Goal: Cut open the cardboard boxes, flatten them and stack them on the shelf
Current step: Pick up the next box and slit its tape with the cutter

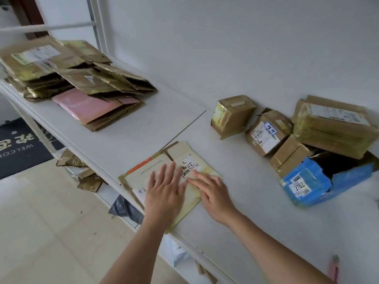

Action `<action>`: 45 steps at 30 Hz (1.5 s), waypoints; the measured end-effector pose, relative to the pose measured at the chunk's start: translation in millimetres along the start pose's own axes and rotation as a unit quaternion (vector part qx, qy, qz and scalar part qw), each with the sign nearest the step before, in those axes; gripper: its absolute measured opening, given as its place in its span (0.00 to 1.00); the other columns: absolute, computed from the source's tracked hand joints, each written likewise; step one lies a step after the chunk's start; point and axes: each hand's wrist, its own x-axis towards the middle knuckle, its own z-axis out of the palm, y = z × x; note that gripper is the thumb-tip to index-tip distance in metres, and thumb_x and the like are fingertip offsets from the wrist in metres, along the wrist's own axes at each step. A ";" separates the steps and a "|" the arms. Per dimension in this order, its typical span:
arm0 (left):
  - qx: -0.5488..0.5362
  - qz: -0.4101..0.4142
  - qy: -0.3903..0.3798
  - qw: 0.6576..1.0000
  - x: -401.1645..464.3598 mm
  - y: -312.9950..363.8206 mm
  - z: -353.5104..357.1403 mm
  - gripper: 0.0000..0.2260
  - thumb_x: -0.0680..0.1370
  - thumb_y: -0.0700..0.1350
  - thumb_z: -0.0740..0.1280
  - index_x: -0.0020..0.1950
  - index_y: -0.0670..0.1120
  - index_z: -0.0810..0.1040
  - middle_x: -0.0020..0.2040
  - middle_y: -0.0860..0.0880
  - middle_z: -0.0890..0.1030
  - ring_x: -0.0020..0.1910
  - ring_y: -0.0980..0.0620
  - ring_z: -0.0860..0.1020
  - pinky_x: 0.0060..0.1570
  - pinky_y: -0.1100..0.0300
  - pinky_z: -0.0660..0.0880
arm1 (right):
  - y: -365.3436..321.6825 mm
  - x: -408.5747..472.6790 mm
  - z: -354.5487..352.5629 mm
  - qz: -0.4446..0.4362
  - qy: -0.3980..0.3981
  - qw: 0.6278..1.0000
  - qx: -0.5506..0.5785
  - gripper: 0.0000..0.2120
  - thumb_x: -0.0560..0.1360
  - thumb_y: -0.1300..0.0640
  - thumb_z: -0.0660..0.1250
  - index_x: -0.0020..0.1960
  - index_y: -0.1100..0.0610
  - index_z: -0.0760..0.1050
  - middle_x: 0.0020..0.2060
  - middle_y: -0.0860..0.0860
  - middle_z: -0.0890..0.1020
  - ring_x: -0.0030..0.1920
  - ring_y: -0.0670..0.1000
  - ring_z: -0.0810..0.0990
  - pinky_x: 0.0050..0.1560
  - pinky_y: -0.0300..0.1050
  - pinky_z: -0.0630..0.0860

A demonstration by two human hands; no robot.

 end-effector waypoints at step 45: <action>0.010 0.009 -0.024 1.000 30.3 48.9 -45.7 0.26 0.82 0.54 0.61 0.79 0.52 0.59 0.81 0.44 0.45 0.80 0.44 0.41 0.77 0.44 0.41 | -24.9 -167.3 -126.0 0.090 0.221 0.971 0.016 0.25 0.61 0.73 0.76 0.57 0.67 0.80 0.60 0.54 0.80 0.57 0.44 0.78 0.57 0.23 0.70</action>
